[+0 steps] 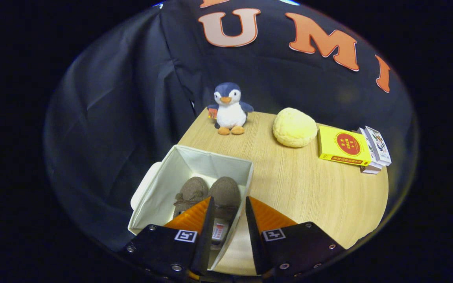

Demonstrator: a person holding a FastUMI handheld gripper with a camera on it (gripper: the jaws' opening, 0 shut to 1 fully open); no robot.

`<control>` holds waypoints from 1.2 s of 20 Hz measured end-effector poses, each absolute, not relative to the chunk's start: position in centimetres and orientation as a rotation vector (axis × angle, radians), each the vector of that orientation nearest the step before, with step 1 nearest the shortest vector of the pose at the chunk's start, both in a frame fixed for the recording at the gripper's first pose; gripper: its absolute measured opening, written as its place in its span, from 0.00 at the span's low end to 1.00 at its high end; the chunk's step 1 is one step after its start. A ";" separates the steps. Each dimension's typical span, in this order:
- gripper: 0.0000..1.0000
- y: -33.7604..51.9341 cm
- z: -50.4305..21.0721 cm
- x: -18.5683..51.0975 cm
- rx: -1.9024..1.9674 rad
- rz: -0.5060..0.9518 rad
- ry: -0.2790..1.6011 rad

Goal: Open the storage box then place both shoes into the box .Put the left shoe in first, then the right shoe, with the right side of both shoes facing outward in a uniform manner.

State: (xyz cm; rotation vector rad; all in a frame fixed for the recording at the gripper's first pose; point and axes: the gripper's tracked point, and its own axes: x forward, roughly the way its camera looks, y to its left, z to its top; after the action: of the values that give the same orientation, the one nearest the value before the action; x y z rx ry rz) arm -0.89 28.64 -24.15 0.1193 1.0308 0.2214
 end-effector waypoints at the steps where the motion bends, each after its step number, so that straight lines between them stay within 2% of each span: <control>1: 0.49 27.7 -23.3 -0.5 0.123 0.219 0.996; 6: 0.58 22.0 -19.4 0.9 0.127 0.205 0.829; 11: 0.58 14.9 -14.8 1.8 0.129 0.160 0.643; 18: 0.64 4.9 -9.2 2.2 0.120 0.048 0.458; 24: 0.76 -1.5 -6.3 1.2 0.144 -0.012 0.326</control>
State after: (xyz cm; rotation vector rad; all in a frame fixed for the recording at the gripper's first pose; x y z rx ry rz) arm 1.20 -1.47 -6.30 0.1445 0.3258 -0.0125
